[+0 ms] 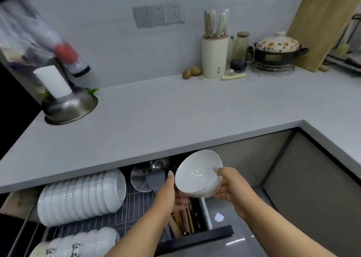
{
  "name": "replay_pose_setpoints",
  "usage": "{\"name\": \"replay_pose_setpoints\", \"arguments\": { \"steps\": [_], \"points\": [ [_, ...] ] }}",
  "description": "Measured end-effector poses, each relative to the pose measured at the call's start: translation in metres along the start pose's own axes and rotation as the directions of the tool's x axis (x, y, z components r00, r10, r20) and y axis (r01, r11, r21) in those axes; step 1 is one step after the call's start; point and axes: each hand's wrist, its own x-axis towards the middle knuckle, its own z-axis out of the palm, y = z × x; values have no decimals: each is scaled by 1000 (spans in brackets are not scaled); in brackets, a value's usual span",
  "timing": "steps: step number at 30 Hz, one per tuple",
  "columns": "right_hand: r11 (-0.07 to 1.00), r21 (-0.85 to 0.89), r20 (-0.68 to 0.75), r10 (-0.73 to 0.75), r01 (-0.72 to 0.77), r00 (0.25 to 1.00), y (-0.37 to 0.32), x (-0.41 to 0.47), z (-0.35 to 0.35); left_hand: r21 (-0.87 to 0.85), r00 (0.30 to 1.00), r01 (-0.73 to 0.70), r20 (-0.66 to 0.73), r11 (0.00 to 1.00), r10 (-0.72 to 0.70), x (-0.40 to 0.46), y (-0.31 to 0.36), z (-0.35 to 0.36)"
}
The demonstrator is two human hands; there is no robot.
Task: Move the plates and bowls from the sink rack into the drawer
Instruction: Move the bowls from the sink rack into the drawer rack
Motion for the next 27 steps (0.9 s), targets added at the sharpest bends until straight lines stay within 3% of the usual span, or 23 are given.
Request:
{"name": "replay_pose_setpoints", "arguments": {
  "steps": [7, 15, 18, 22, 25, 27],
  "points": [
    [980, -180, 59, 94, -82, 994, 41, 28, 116, 222, 966, 32, -258, 974, 27, 8, -53, -163],
    [890, -426, -36, 160, -160, 986, 109, 53, 232, 544, 919, 127, -378, 829, 108, -3, -105, -299],
    [828, -528, -79, 174, -189, 982, 124, 59, 262, 657, 922, 140, -360, 741, 145, -1, -128, -325],
    [714, -664, -114, 197, -222, 974, 140, 66, 289, 841, 948, 148, -271, 520, 168, 2, -137, -338],
    [644, -732, -115, 205, -222, 972, 152, 70, 299, 925, 961, 88, -176, 370, 212, 3, -138, -337],
    [559, -799, -117, 215, -220, 970, 155, 71, 303, 946, 961, 44, -128, 321, 247, 6, -140, -339]
  ]
}}
